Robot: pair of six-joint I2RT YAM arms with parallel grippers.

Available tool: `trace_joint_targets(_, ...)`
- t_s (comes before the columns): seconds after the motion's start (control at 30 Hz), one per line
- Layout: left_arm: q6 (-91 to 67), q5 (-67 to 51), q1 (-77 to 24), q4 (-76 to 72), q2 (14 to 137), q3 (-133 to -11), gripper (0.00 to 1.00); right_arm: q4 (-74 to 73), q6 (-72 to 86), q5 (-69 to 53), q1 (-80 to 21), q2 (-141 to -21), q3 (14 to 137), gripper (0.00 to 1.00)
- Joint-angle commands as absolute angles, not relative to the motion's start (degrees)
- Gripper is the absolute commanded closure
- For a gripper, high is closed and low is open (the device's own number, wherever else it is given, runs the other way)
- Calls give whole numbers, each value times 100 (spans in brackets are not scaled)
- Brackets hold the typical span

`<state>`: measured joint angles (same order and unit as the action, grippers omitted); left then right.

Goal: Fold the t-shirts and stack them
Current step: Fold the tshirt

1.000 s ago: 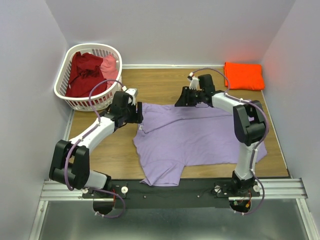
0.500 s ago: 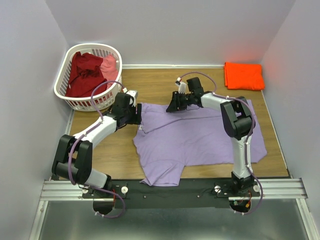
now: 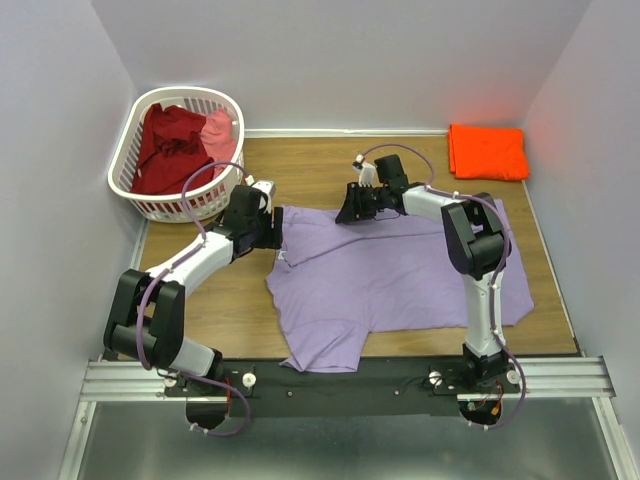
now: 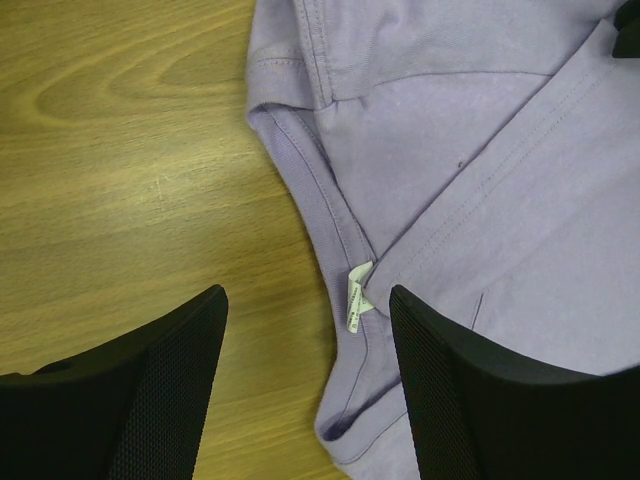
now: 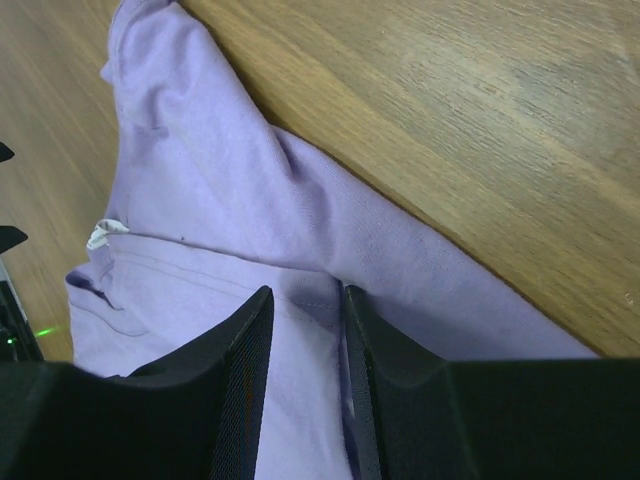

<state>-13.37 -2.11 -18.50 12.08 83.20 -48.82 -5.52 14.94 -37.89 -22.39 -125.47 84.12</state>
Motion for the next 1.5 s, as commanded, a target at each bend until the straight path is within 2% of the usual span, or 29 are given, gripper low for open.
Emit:
trace_joint_targets(0.0,-1301,-132,-1881,1169,8341,-4834,26,-580,1362,-3621,-2250,-12533,8358,58)
trace_joint_targets(0.13,-1292,-141,-1881,1169,8358,-4834,27,-580,1371,-3928,-2250,-12639,8393,62)
trace_joint_targets(0.4,-1283,-149,-1881,1169,8385,-4852,27,-580,1275,-4570,-2250,-12604,8411,79)
trace_joint_targets(0.43,-1283,-149,-1881,1178,8376,-4843,27,-580,1257,-4562,-2259,-12586,8402,85)
trace_joint_targets(0.6,-1283,-141,-1881,1178,8367,-4843,27,-598,1231,-4623,-2259,-12533,8341,99)
trace_joint_targets(1.03,-1283,-149,-1881,1178,8341,-4834,27,-694,774,-5194,-2259,-11383,7050,99)
trace_joint_targets(1.47,-1292,-141,-1881,1187,8385,-4825,27,-870,536,-4966,-2250,-10907,6091,99)
